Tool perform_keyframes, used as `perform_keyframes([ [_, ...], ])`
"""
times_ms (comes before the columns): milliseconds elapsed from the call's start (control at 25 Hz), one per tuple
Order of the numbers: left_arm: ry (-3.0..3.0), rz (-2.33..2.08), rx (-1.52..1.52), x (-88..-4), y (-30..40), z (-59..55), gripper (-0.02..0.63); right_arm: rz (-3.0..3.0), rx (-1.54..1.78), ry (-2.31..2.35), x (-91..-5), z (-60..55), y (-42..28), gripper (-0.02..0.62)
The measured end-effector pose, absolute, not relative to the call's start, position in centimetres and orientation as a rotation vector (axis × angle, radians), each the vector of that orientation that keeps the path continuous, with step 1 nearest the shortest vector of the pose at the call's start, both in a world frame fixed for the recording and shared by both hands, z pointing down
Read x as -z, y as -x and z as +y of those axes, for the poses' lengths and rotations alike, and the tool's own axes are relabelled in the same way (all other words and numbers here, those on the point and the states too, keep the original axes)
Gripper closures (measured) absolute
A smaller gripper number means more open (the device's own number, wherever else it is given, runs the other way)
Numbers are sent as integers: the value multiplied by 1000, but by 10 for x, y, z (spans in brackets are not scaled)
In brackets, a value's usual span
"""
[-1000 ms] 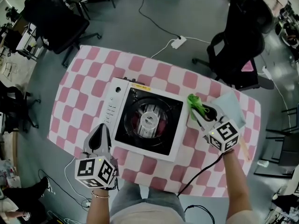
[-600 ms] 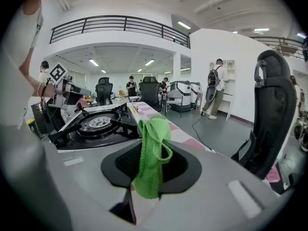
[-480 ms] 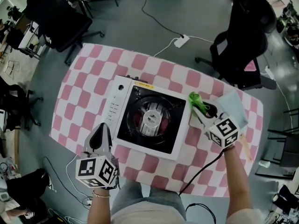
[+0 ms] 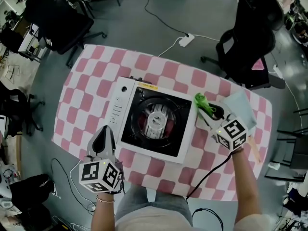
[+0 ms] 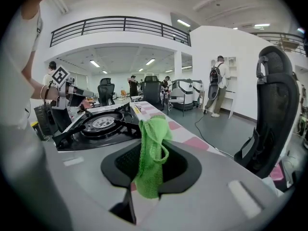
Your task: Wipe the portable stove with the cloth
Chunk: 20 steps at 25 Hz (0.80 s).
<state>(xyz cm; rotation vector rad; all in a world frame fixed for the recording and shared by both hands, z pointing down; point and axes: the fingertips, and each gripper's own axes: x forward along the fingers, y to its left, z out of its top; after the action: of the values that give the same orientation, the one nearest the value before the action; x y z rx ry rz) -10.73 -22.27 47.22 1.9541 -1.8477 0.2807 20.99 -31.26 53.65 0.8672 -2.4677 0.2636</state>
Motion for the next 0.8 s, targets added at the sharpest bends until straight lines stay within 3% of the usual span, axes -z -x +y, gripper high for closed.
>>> perform_keyframes([
  [800,-2001,-1810,-278,-467,100,-231,606,-2454,-283,-786,-536,-295,-205,497],
])
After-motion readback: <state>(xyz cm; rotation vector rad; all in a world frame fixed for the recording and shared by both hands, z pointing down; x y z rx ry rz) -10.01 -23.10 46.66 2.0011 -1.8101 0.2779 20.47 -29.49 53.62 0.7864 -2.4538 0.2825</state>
